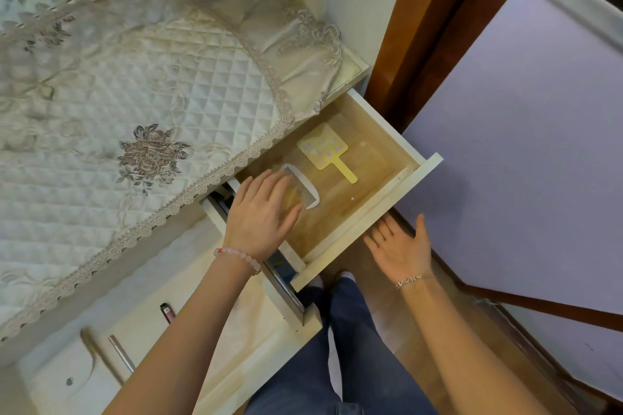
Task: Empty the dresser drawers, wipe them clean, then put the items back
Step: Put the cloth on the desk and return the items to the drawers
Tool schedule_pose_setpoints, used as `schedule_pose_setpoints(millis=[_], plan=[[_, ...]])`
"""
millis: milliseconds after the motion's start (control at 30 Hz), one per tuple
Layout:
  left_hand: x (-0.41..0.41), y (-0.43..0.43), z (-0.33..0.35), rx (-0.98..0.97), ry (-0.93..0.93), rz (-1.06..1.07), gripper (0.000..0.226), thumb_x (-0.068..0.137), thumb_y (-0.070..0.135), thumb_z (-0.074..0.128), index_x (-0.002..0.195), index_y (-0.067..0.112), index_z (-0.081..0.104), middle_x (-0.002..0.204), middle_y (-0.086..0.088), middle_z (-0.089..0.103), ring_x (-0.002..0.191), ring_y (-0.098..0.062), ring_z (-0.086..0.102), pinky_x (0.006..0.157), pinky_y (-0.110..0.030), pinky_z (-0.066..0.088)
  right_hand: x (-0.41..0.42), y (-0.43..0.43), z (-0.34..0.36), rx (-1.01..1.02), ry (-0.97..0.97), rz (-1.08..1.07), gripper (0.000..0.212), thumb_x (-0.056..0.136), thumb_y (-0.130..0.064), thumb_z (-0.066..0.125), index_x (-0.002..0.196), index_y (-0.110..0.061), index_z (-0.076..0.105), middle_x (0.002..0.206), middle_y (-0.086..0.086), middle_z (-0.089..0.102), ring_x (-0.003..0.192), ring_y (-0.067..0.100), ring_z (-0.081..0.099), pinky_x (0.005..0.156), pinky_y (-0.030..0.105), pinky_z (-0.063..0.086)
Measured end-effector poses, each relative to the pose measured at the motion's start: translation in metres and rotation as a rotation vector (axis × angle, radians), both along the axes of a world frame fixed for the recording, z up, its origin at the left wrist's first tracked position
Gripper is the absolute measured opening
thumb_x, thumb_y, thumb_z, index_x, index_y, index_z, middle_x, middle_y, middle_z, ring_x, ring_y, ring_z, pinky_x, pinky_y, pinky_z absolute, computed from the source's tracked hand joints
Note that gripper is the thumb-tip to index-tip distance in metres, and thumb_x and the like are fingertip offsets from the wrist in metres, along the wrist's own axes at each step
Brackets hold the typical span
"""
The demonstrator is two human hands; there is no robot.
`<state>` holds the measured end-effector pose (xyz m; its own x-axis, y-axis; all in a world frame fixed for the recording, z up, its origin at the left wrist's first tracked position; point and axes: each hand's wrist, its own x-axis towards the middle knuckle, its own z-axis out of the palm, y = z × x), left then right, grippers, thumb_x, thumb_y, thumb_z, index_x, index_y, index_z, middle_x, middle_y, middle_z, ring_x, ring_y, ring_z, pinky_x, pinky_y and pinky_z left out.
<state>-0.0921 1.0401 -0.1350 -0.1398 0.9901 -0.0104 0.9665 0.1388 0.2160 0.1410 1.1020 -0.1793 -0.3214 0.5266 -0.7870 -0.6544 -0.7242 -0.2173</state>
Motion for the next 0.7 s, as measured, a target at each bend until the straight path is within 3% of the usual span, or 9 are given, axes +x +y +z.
schedule_pose_setpoints(millis=[367, 533, 700], plan=[[-0.093, 0.042, -0.002, -0.065, -0.002, 0.162, 0.068, 0.089, 0.054, 0.025, 0.135, 0.009, 0.047, 0.14, -0.011, 0.047, 0.131, -0.03, 0.041, 0.11, -0.047, 0.029, -0.063, 0.041, -0.002, 0.018, 0.028, 0.074, 0.07, 0.092, -0.057, 0.035, 0.144, -0.011, 0.029, 0.145, 0.009, 0.039, 0.135, 0.026, 0.034, 0.112, 0.047, 0.024], [-0.116, 0.041, -0.014, -0.074, -0.136, 0.16, 0.077, 0.086, 0.063, 0.021, 0.141, 0.011, 0.039, 0.149, -0.008, 0.034, 0.138, -0.027, 0.029, 0.114, -0.043, 0.021, -0.085, 0.054, -0.01, 0.05, 0.049, 0.105, 0.07, 0.091, -0.057, 0.036, 0.142, -0.009, 0.034, 0.121, 0.011, 0.056, 0.113, 0.026, 0.05, 0.109, 0.047, 0.028], [-0.118, 0.032, -0.022, -0.069, -0.169, 0.117, 0.082, 0.085, 0.07, 0.015, 0.145, 0.017, 0.032, 0.154, -0.001, 0.022, 0.143, -0.016, 0.014, 0.116, -0.034, 0.004, -0.109, 0.068, -0.012, 0.06, 0.078, 0.129, 0.07, 0.091, -0.057, 0.035, 0.142, -0.009, 0.034, 0.128, 0.011, 0.053, 0.127, 0.027, 0.043, 0.113, 0.047, 0.023]])
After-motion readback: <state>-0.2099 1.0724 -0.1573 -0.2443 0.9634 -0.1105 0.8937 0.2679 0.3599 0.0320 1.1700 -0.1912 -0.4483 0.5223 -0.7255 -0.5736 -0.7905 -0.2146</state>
